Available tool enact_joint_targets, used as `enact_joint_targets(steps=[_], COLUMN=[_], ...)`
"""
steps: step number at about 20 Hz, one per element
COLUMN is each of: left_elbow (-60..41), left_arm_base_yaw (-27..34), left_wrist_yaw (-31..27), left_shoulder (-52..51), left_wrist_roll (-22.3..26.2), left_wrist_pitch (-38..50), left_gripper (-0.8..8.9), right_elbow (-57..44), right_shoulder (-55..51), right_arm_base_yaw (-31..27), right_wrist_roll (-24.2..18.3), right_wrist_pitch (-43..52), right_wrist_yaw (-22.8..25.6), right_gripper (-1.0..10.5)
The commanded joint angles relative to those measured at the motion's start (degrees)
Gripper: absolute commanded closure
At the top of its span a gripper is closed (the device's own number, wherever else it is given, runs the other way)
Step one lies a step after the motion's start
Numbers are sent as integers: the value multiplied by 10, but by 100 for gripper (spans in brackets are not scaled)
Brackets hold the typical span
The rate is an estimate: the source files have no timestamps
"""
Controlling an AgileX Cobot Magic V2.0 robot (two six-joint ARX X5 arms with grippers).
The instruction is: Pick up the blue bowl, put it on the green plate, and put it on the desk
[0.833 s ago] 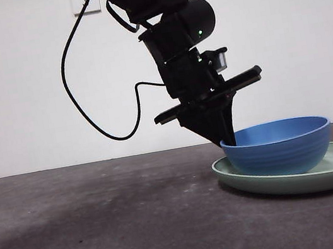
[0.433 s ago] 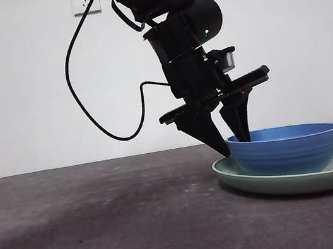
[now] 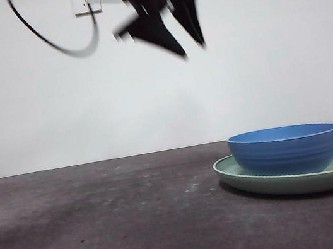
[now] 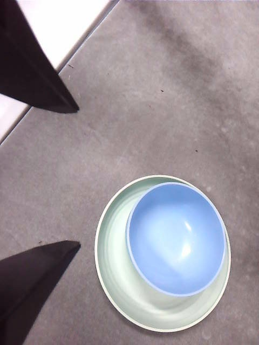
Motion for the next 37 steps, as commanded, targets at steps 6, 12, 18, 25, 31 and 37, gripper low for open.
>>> enact_joint_targets(steps=[6,12,18,25,31,37], left_elbow=[-24,-259,-472,-604,-605,-605], left_arm_base_yaw=[33,64,68,68,67,67], left_wrist_yaw=[1,12,90,176,187,187], left_shoulder=[-157,-345,-509,-588,-587,-587], left_wrist_roll=[21,37,46,46,47,47], left_wrist_pitch=[-45,10,57,78,82,82], left_gripper=[620,620,622,622,623,623], right_elbow=[11,11,11,11,10,10], right_shoulder=[4,4,4,5,5,5], right_arm_base_yaw=[2,2,2,2,2,2], right_wrist_roll=[5,5,5,5,5,30], right_wrist_pitch=[6,6,5,5,5,6], right_wrist_yaw=[3,2,2,2,2,75], right_gripper=[568,568,568,568,568,569])
